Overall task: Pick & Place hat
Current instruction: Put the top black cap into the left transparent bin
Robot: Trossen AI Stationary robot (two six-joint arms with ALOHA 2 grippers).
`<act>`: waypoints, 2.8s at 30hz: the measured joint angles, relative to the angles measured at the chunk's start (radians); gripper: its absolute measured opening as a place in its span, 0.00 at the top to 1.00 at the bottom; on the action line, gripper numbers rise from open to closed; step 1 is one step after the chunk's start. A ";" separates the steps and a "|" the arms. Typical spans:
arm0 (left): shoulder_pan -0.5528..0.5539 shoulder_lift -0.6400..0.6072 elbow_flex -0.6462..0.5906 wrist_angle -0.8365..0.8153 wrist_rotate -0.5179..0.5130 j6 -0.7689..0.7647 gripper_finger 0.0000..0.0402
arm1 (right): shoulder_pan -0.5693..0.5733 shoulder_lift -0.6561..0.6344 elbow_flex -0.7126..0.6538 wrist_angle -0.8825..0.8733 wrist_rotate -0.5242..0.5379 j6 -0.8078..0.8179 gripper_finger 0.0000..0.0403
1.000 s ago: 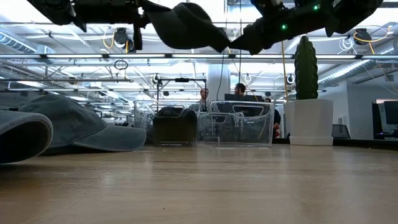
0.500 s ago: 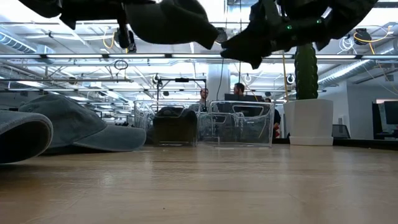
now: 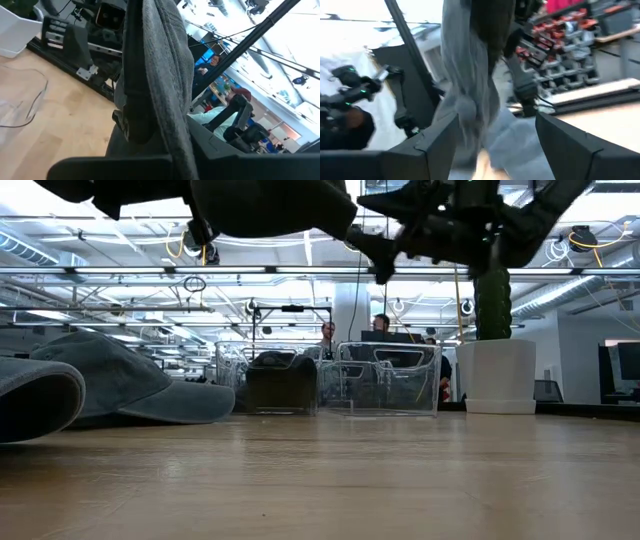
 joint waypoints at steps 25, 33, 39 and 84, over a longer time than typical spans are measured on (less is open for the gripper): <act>0.018 0.006 0.000 0.012 -0.016 0.010 0.98 | 0.025 0.176 0.267 -0.049 -0.180 -0.101 0.37; 0.024 0.007 0.000 0.010 -0.050 0.014 0.98 | 0.083 0.177 0.345 -0.041 -0.461 0.005 0.41; 0.025 0.007 0.000 0.014 -0.054 0.013 0.98 | 0.106 0.169 0.345 0.029 -0.459 0.071 0.44; 0.114 -0.067 0.000 0.090 -0.183 0.391 0.60 | 0.115 0.137 0.373 -0.426 -0.083 -0.283 1.00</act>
